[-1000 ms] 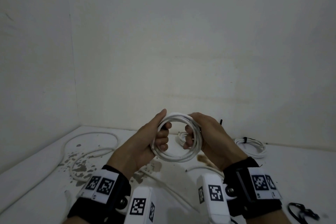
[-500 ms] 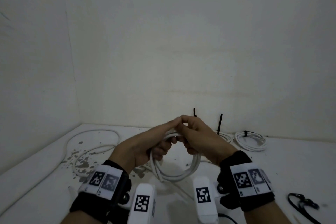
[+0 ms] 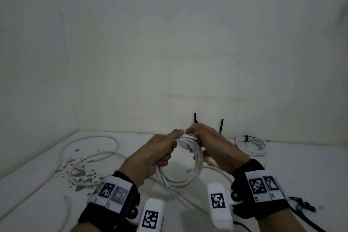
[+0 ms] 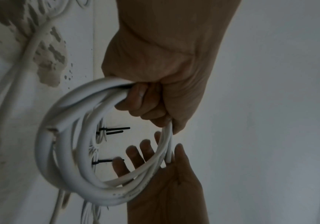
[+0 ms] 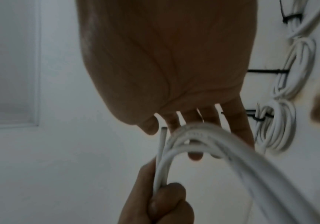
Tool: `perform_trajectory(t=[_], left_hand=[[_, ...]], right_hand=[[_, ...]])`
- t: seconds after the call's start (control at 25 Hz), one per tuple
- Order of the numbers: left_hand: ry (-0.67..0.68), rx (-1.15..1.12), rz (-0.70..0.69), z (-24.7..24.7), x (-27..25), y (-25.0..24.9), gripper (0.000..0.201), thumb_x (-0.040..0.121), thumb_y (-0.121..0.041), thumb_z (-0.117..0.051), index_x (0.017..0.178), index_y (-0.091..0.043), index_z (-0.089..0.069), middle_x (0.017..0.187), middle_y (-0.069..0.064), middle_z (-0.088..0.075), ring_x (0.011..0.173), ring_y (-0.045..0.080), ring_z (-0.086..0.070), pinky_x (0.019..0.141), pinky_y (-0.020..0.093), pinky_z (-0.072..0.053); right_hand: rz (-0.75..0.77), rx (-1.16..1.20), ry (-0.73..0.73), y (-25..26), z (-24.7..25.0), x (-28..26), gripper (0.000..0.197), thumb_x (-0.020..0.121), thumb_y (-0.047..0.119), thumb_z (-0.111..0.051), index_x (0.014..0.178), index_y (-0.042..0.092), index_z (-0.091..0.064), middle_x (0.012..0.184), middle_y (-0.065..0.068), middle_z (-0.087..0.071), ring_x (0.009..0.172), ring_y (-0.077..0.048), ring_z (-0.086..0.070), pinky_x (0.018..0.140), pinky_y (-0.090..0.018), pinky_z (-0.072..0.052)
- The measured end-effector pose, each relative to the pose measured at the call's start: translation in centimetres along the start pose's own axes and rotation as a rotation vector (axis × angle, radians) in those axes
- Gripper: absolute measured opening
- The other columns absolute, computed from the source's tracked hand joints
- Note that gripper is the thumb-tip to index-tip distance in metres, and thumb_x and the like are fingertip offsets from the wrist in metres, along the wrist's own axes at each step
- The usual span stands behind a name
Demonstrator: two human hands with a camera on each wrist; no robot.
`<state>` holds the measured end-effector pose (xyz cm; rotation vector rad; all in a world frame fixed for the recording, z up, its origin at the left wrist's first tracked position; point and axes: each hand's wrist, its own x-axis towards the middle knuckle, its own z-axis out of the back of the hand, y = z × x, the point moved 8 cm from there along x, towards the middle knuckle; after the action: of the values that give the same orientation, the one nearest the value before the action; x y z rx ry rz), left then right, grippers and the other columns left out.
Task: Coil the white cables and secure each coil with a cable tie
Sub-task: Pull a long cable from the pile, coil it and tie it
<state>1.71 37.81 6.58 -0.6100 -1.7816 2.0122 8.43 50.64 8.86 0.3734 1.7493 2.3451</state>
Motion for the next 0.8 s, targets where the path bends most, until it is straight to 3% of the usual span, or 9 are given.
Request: perform_trajectory(t=[0.12, 0.32, 0.4, 0.56, 0.68, 0.8], left_hand=[[-0.037, -0.026, 0.017, -0.9, 0.3, 0.8, 0.053, 0.090, -0.045, -0.063, 0.051, -0.023, -0.034, 0.047, -0.006, -0.021, 0.039, 0.010, -0.015, 0.042, 0.020, -0.013], [-0.041, -0.078, 0.032, -5.4, 0.5, 1.4, 0.047, 0.093, -0.042, -0.061, 0.058, -0.019, -0.041, 0.043, -0.007, -0.026, 0.035, 0.009, -0.019, 0.040, 0.019, -0.016], [-0.011, -0.096, 0.031, -8.1, 0.8, 1.1, 0.044, 0.094, -0.041, -0.061, 0.061, -0.018, -0.042, 0.044, -0.007, -0.026, 0.035, 0.009, -0.020, 0.040, 0.018, -0.015], [0.051, -0.084, 0.043, -13.7, 1.2, 0.5, 0.043, 0.093, -0.041, -0.062, 0.063, -0.017, -0.044, 0.046, -0.005, -0.025, 0.035, 0.010, -0.019, 0.037, 0.017, -0.017], [0.079, -0.075, 0.053, -17.5, 1.3, 0.5, 0.039, 0.093, -0.041, -0.062, 0.067, -0.016, -0.047, 0.047, -0.006, -0.026, 0.036, 0.009, -0.020, 0.038, 0.018, -0.017], [0.117, -0.071, 0.072, -20.5, 1.5, 0.9, 0.038, 0.093, -0.043, -0.061, 0.070, -0.016, -0.049, 0.047, -0.007, -0.027, 0.037, 0.008, -0.022, 0.038, 0.019, -0.018]], right_hand=[[-0.067, -0.190, -0.079, -0.9, 5.6, -1.3, 0.040, 0.105, 0.042, -0.039, 0.102, 0.011, -0.064, 0.084, -0.009, -0.066, 0.071, -0.021, -0.060, 0.063, -0.033, -0.050], [-0.293, -0.832, 0.102, -4.6, 14.6, -5.6, 0.044, 0.104, 0.043, -0.040, 0.094, 0.009, -0.066, 0.074, -0.004, -0.065, 0.055, -0.017, -0.058, 0.050, -0.026, -0.045], [-0.394, -0.976, 0.140, -6.2, 17.8, -8.0, 0.039, 0.102, 0.040, -0.045, 0.092, 0.010, -0.068, 0.073, -0.001, -0.065, 0.052, -0.016, -0.057, 0.046, -0.023, -0.043], [-0.526, -1.098, 0.257, -8.6, 20.8, -12.5, 0.034, 0.098, 0.042, -0.053, 0.095, 0.013, -0.071, 0.071, 0.005, -0.064, 0.051, -0.010, -0.057, 0.044, -0.015, -0.040], [-0.548, -1.075, 0.321, -10.4, 20.4, -14.2, 0.042, 0.092, 0.053, -0.059, 0.097, 0.014, -0.071, 0.075, 0.004, -0.067, 0.055, -0.012, -0.061, 0.051, -0.021, -0.046], [-0.520, -1.106, 0.304, -11.4, 19.8, -14.3, 0.040, 0.089, 0.045, -0.068, 0.103, 0.008, -0.071, 0.075, 0.000, -0.068, 0.055, -0.013, -0.061, 0.048, -0.020, -0.047]])
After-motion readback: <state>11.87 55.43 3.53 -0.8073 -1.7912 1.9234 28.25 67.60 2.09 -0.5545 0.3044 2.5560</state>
